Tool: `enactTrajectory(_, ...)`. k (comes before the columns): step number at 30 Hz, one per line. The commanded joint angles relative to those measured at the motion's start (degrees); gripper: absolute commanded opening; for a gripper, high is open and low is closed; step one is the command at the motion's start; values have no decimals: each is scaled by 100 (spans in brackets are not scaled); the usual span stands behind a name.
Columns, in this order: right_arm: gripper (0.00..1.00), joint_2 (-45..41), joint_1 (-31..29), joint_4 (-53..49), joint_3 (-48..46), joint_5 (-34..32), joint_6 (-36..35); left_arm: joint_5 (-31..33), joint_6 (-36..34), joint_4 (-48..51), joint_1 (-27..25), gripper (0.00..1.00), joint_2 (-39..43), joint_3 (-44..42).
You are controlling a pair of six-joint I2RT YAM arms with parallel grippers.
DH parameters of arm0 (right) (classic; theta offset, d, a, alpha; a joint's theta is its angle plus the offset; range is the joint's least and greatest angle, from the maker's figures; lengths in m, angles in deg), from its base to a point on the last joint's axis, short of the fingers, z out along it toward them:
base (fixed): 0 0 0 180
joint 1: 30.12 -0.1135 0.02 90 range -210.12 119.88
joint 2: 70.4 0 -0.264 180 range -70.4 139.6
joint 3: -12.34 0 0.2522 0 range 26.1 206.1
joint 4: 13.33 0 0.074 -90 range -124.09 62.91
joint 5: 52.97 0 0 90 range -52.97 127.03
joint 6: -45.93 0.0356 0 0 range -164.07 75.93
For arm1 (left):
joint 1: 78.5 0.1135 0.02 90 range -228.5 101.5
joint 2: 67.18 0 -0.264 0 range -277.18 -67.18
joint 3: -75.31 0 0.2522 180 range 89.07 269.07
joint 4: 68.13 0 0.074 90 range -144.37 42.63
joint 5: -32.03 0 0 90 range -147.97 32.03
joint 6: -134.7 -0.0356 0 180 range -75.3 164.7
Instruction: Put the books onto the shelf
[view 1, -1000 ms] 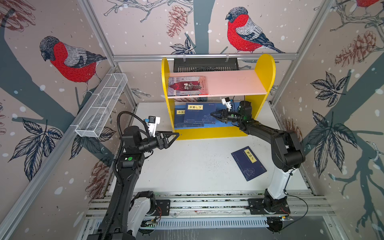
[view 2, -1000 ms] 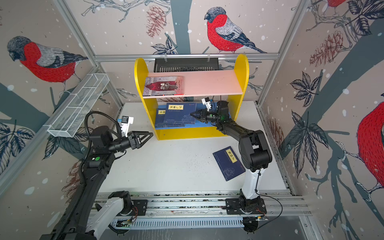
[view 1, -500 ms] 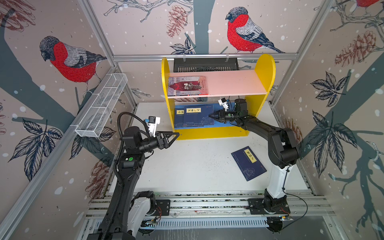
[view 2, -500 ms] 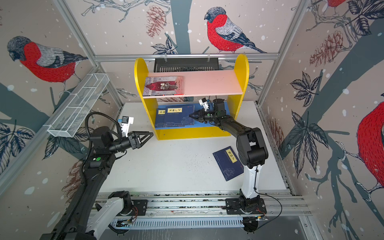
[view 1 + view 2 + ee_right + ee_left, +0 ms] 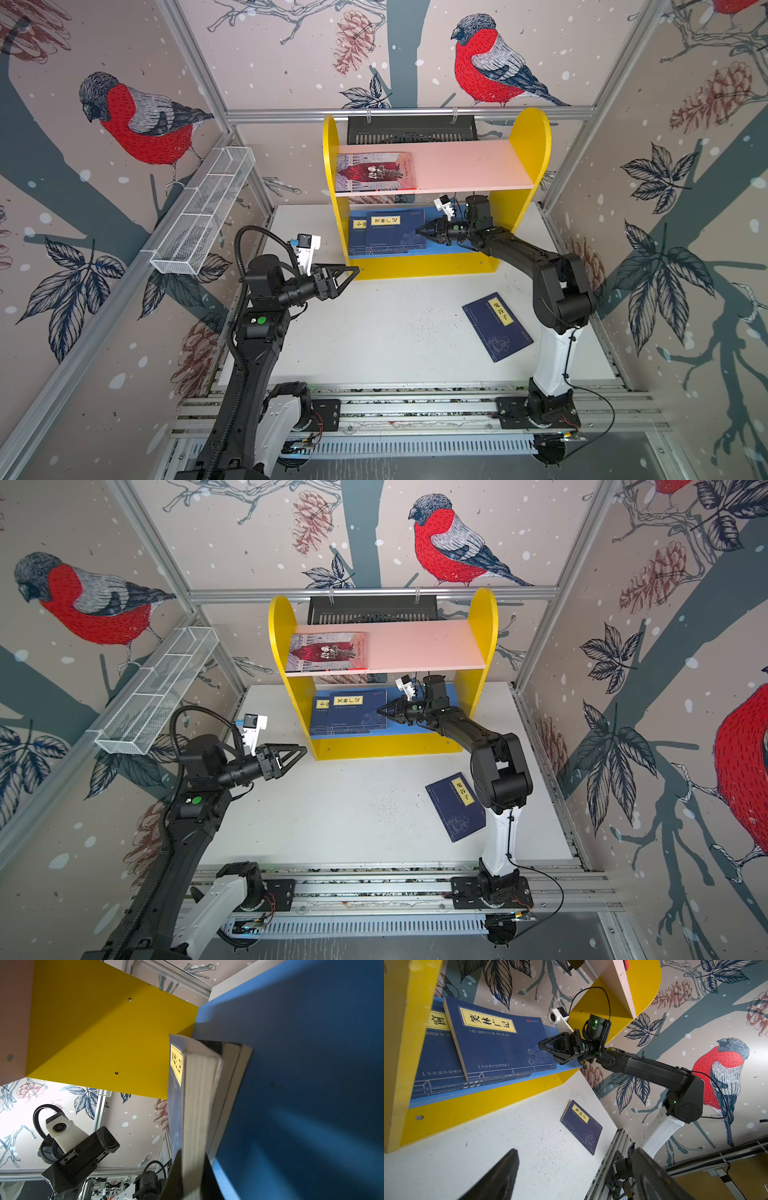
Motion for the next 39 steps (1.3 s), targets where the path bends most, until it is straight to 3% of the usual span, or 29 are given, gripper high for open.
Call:
enactTrajectory(1,23,27,-11,-93,76,-312,-106,-76,-36,-109,-13,86,25,-22)
enactTrajectory(7,25,50,-64,-485,183,-331,-424,-110,-17,-146,-60,86,9,-29)
enactTrajectory(12,11,57,-81,-859,336,-455,-708,-112,-6,-168,-92,86,13,-42)
enactTrajectory(39,19,250,-213,-843,509,-484,-649,-103,3,-179,-94,86,114,-113)
